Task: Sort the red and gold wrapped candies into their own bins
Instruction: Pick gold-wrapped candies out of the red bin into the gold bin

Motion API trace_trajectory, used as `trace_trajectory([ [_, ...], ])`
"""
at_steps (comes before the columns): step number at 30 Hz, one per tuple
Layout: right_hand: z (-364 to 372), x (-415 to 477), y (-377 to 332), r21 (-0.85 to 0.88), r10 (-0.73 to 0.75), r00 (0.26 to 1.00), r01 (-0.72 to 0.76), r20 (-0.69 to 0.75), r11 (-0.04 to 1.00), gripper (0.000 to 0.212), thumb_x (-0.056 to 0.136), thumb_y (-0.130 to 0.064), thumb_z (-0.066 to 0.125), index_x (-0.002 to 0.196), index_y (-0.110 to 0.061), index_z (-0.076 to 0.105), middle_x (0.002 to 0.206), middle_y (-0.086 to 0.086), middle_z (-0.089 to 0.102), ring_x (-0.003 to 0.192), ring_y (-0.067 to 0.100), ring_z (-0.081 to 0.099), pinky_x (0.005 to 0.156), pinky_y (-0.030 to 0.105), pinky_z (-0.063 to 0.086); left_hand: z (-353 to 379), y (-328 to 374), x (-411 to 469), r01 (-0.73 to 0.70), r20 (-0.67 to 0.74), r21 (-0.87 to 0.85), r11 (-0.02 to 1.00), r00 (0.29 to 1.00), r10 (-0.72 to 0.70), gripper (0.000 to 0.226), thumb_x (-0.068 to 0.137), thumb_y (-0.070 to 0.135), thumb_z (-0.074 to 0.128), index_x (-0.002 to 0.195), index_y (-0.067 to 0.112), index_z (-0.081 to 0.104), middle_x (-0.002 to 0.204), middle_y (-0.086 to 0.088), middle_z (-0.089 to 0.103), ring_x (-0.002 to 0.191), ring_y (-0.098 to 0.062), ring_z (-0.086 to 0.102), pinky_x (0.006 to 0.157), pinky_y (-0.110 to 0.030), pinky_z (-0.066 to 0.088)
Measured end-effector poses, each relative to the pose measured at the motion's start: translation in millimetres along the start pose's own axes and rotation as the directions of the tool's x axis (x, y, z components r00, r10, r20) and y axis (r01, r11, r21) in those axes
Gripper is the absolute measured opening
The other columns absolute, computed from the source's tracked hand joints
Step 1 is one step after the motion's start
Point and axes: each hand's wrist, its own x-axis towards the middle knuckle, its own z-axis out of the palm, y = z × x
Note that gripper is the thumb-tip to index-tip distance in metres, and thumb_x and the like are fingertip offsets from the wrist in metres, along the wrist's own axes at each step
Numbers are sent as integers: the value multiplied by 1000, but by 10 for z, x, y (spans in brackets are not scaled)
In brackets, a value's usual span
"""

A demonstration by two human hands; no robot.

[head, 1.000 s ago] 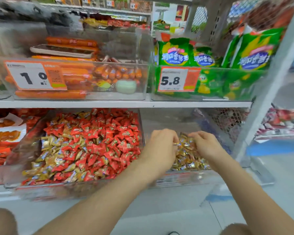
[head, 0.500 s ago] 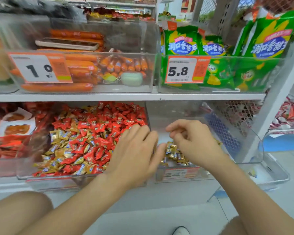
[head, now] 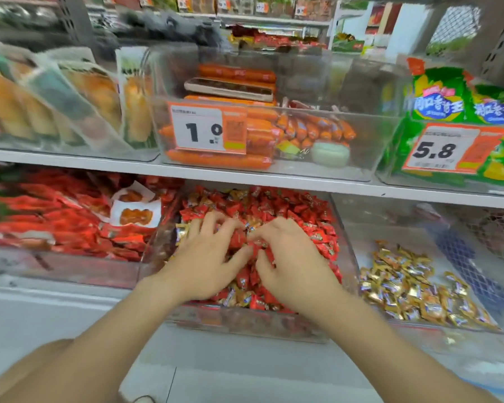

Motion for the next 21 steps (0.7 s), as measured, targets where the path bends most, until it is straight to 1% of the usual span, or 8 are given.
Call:
trace_trajectory([
  [3,118,304,-65,-35,11,999,-13,-51,999,34,94,-11,56,126,-15,68,115,5,61,112,27,55,102,41,47,-72,-88,157,167,-183,-36,985,968,-171,44,96,50,38,131,24,46,132,-7,45,124,-37,42,108,-53,38],
  [5,216,532,-95,-105,9,998,-15,-59,994,35,94,-12,55,128,-11,66,116,12,63,111,35,57,97,47,50,-67,-96,260,309,-116,-52,950,942,-313,54,96,40,49,138,8,37,142,-23,39,130,-48,37,111,-57,33],
  [6,260,646,-106,-147,21,998,-28,-51,989,34,96,-15,55,127,-11,66,115,15,64,109,38,59,94,48,51,-67,-74,302,367,-30,-102,924,928,-372,68,95,40,54,146,3,28,151,-29,29,137,-51,32,115,-56,30],
  [8,317,869,-109,-190,58,998,-61,-23,980,30,99,-21,52,124,-12,65,116,18,65,107,43,61,88,46,51,-75,-46,396,468,135,-266,843,884,-449,107,86,51,65,159,1,4,164,-29,10,148,-51,24,122,-54,28],
  [11,368,1135,-48,-246,68,997,-61,19,967,30,100,-25,51,124,-14,65,120,17,67,109,42,61,89,43,52,-93,-157,562,519,196,-369,771,855,-481,153,57,60,88,163,8,-10,165,-23,19,150,-44,29,120,-54,35],
  [13,389,1244,7,-259,77,994,-53,81,965,35,101,-28,50,131,-16,63,129,14,66,116,40,61,95,43,52,-92,-228,632,541,231,-376,752,841,-489,170,42,58,98,164,14,-13,165,-18,23,150,-39,30,119,-52,39],
  [17,426,1429,-2,-267,142,970,-86,199,960,40,103,-39,45,133,-19,60,137,11,64,120,34,59,98,40,48,-24,-328,720,512,213,-511,690,853,-476,176,34,45,107,164,18,-8,161,-11,33,147,-31,36,117,-43,41],
  [21,423,1535,-90,-123,224,911,-193,345,974,42,101,-42,44,136,-24,60,134,6,66,113,30,63,89,37,50,8,-371,701,448,148,-622,642,873,-465,152,35,34,109,157,21,20,135,2,52,129,-20,50,103,-30,47],
])
